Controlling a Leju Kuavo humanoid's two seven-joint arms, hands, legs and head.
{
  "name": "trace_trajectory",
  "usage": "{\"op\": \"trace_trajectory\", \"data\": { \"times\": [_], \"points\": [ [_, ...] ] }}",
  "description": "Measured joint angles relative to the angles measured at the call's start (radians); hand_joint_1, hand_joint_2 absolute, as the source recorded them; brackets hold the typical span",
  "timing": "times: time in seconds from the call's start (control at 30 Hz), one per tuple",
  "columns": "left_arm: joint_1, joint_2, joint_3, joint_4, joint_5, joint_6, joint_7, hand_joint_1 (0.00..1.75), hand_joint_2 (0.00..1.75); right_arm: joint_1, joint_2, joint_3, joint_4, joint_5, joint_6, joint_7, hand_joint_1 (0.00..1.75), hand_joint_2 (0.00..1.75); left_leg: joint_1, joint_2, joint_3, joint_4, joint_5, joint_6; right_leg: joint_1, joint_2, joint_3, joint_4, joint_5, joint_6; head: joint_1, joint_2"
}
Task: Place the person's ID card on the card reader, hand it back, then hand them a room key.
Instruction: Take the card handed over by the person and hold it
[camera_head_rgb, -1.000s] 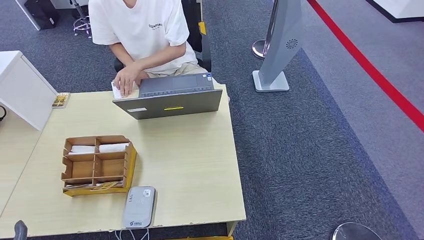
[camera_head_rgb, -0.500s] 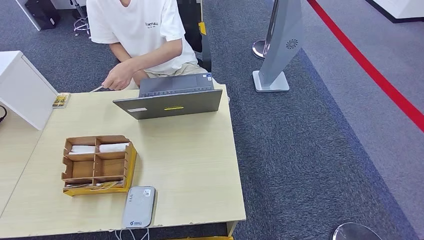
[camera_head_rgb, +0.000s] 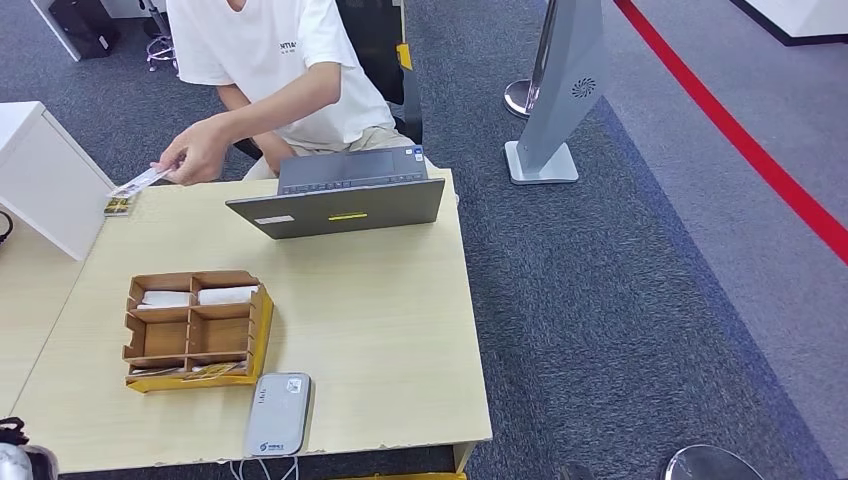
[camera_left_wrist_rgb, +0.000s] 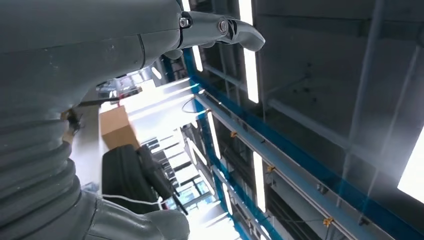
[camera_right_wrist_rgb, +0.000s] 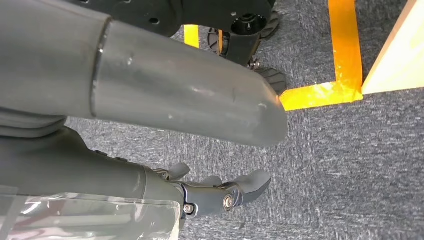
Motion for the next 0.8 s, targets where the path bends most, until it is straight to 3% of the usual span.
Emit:
{"op": "trace_trajectory", "data": {
  "times": [0.3, 0.8],
  "points": [
    [-0.155, 0.086, -0.063, 0.176, -0.183, -0.005, 0.097, 0.0, 1.75, -0.011, 0.002, 0.02, 0.002, 0.013, 0.005, 0.017, 0.0, 0.0, 0.0, 0.001, 0.0, 0.0, 0.001, 0.0, 0.0, 0.001, -0.001, 0.0, 0.001, 0.0, 0.0, 0.0],
    [-0.396, 0.205, -0.241, 0.472, -0.383, -0.174, 0.33, 0.0, 1.75, -0.012, 0.003, 0.024, 0.002, 0.015, 0.008, 0.034, 0.0, 0.0, 0.0, 0.002, 0.0, 0.001, 0.001, 0.0, 0.0, 0.002, -0.001, 0.0, 0.002, 0.0, 0.0, 0.0]
  ]
}}
